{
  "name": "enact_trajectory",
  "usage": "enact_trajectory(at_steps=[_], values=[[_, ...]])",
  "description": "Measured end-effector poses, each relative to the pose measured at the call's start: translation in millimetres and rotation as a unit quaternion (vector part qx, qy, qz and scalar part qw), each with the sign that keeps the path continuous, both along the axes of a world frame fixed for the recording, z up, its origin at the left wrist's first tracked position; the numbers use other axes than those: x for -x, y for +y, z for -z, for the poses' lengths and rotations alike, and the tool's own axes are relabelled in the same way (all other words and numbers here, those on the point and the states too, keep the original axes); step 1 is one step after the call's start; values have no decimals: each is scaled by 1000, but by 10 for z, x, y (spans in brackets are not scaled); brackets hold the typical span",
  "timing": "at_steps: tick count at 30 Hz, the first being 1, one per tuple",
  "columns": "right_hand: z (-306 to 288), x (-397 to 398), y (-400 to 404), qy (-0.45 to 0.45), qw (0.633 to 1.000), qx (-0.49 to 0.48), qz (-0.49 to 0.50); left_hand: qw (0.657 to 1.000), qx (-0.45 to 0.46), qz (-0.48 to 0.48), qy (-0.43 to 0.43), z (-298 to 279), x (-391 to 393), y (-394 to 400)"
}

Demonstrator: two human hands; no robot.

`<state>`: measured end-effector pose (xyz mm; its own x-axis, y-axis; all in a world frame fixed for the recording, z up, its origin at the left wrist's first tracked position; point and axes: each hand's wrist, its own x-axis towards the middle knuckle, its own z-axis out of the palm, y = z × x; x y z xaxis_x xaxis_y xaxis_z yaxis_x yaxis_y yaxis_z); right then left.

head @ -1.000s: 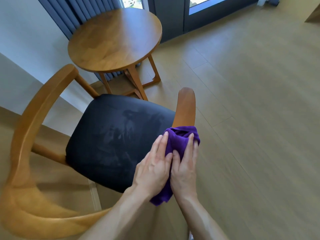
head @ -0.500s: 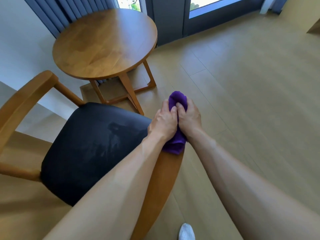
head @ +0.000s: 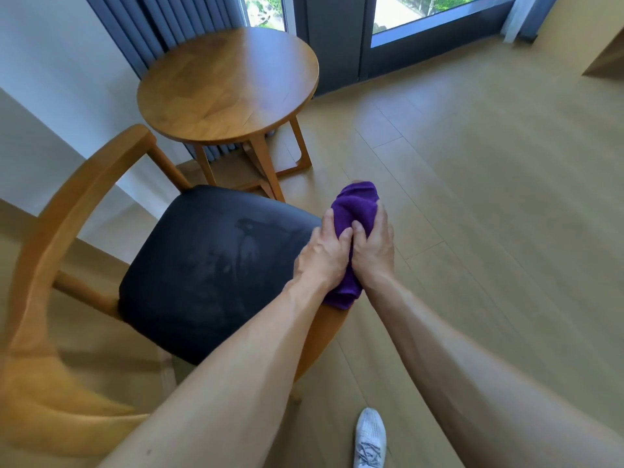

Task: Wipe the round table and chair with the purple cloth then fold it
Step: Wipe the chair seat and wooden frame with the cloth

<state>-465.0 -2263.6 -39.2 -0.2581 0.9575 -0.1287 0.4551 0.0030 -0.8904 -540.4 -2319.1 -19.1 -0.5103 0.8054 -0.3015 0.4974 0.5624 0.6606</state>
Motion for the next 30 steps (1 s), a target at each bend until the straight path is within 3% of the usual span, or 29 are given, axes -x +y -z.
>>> enact_trajectory(at_steps=[12,20,25,30], values=[[6,-160,-1636,-68,994,-38,71,992,69,76,78,-154,-102,-1521],[-138,-501,-2263,-141,987,-46,-68,957,124,168,202,-171,165,-2398],[-387,-547,-2308,-211,962,-72,-156,939,130,150,282,-314,256,-2635],[-441,-516,-2198,-245,925,-182,-227,906,-14,136,400,-317,55,-2658]])
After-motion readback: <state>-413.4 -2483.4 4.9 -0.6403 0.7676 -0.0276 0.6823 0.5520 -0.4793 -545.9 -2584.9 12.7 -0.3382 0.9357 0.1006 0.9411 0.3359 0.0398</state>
